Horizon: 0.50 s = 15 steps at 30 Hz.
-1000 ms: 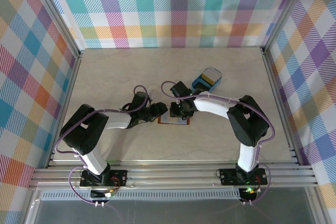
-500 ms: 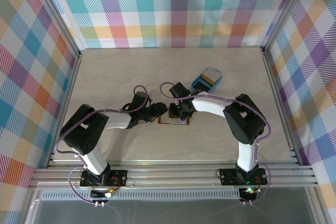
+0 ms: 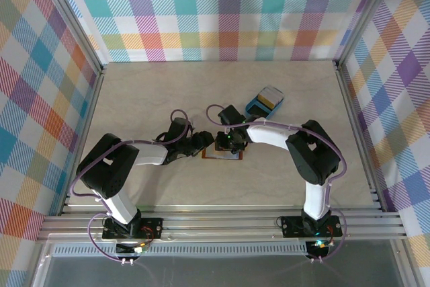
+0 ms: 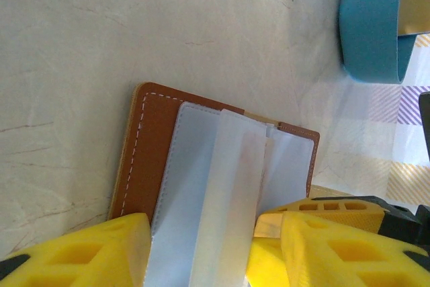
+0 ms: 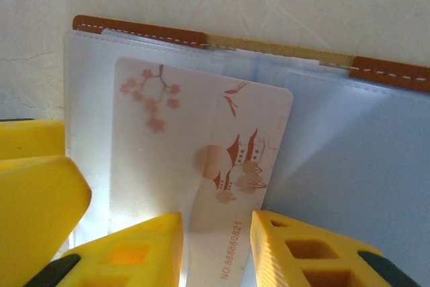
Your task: Put the credit cards into the card holder
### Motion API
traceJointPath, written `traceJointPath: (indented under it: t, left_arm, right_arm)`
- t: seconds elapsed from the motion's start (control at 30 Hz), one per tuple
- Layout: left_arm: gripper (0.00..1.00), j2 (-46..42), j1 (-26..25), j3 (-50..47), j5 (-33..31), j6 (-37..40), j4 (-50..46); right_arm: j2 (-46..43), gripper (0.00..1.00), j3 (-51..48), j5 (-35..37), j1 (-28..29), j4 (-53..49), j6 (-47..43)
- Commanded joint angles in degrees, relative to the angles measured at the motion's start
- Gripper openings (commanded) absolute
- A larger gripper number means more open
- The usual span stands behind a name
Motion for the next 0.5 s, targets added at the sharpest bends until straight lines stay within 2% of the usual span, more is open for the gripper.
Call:
traceJointPath:
  t: [0.0,0.3,0.47]
  left_arm:
    - [0.53,3.3,-0.28,-3.02,-1.87,-0.39,-6.58]
    - [0.48,3.11,0.07,-3.15,-2.61,-0.6,-7.19]
    - [0.37,2.67,0.11,-3.36,-3.18,-0.68,-7.74]
  right_arm:
    - [-3.59,0.33,-1.17,-4.55,0.87,4.13,0.65]
    - [-10.57,0.32,-4.39,-0.04,-0.15,-0.55,1.16]
    - [-9.91,0.28,-4.83,0.42,-1.41,-0.14,2.4]
